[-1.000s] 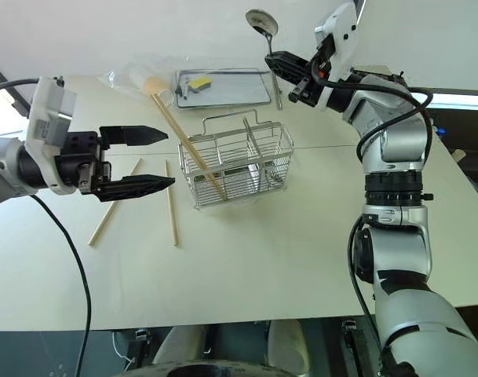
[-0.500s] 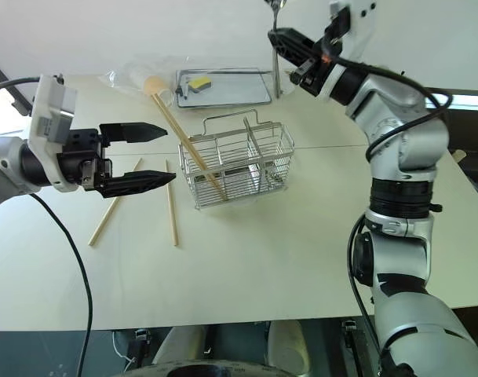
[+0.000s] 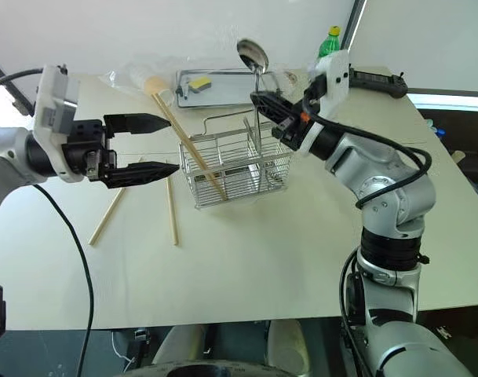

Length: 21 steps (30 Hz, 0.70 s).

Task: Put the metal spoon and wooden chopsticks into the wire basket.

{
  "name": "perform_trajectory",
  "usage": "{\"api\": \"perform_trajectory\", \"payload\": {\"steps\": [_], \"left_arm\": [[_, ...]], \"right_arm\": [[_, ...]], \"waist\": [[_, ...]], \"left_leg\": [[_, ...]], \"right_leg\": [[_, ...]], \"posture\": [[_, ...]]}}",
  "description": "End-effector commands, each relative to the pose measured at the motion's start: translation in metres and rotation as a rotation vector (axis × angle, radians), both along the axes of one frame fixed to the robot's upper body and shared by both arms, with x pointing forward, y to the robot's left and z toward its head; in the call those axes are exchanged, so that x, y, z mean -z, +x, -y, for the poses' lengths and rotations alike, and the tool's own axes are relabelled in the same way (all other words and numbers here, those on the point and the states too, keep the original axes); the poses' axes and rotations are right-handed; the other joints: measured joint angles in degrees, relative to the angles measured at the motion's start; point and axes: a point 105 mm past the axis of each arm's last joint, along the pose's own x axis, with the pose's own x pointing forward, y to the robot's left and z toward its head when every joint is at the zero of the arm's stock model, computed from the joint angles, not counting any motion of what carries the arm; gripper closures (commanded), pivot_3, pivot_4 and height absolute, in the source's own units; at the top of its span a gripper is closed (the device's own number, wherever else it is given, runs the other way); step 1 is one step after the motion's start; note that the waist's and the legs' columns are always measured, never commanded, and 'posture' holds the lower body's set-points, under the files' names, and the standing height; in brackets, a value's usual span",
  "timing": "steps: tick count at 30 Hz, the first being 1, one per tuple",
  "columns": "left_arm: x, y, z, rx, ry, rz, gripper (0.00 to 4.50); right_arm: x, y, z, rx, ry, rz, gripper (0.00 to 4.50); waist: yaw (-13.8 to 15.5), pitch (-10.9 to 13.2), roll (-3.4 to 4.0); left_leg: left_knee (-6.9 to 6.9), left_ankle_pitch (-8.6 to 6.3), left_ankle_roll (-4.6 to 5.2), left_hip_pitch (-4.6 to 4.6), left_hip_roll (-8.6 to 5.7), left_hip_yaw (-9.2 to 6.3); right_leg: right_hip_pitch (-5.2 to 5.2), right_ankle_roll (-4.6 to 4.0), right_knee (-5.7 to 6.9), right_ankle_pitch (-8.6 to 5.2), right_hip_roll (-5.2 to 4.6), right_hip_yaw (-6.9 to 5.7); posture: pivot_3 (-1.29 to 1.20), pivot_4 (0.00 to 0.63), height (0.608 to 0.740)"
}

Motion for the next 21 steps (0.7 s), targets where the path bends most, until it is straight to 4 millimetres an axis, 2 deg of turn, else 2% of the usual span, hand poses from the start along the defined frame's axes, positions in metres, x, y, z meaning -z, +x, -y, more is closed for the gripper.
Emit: {"api": "perform_trajectory", "payload": {"steps": [1, 4, 5, 7, 13, 17, 21], "left_arm": [[-0.009, -0.002, 0.003, 0.019, -0.002, 0.044, 0.0], [-0.009, -0.002, 0.004, 0.022, -0.003, 0.044, 0.0], [-0.009, -0.002, 0.004, 0.023, -0.003, 0.044, 0.0], [-0.009, -0.002, 0.004, 0.024, -0.002, 0.043, 0.0], [-0.009, -0.001, 0.005, 0.024, -0.004, 0.042, 0.0], [-0.009, 0.0, 0.005, 0.024, -0.006, 0.043, 0.0], [-0.008, 0.003, 0.002, 0.001, -0.011, 0.045, 0.0]], "right_arm": [[-0.008, 0.006, 0.007, 0.042, 0.023, 0.057, 4.49], [0.004, 0.013, 0.01, 0.07, 0.009, 0.038, 4.49], [0.009, 0.015, 0.01, 0.067, 0.011, 0.017, 3.87], [0.013, 0.015, 0.009, 0.062, 0.014, 0.0, 3.06], [0.018, 0.014, 0.012, 0.082, -0.024, 0.008, 0.02], [0.011, 0.01, 0.021, 0.1, -0.062, 0.041, 0.02], [-0.016, 0.0, 0.04, 0.094, -0.134, 0.123, 0.02]], "waist": [[-0.1, 0.0, 0.0], [-0.11, 0.0, -0.01], [-0.11, 0.0, 0.0], [-0.11, 0.0, 0.0], [-0.09, 0.01, 0.0], [0.05, 0.02, -0.01], [0.14, 0.07, -0.02]], "left_leg": [[-0.01, 0.0, 0.0, 0.01, 0.01, 0.0], [-0.02, 0.0, 0.0, 0.01, 0.02, -0.01], [-0.03, 0.0, 0.0, 0.01, 0.02, -0.01], [-0.03, 0.0, 0.0, 0.01, 0.02, -0.01], [-0.03, 0.0, 0.0, 0.01, 0.01, -0.01], [-0.03, 0.0, 0.0, 0.0, 0.01, -0.02], [-0.02, 0.0, 0.0, -0.03, 0.0, -0.02]], "right_leg": [[0.0, 0.0, 0.01, 0.0, 0.01, 0.0], [-0.01, 0.0, 0.01, 0.0, 0.02, -0.01], [-0.01, 0.0, 0.01, 0.0, 0.02, -0.01], [0.0, 0.0, 0.0, 0.0, 0.02, -0.01], [-0.01, 0.0, 0.0, 0.0, 0.02, -0.01], [-0.01, 0.0, -0.01, -0.01, 0.02, -0.01], [0.01, -0.04, -0.06, -0.03, 0.0, -0.02]], "posture": [[0.0, 0.15, 0.709], [0.0, 0.15, 0.709], [0.0, 0.15, 0.709], [0.0, 0.15, 0.709], [0.0, 0.15, 0.709], [0.0, 0.15, 0.709], [0.0, 0.15, 0.709]]}}
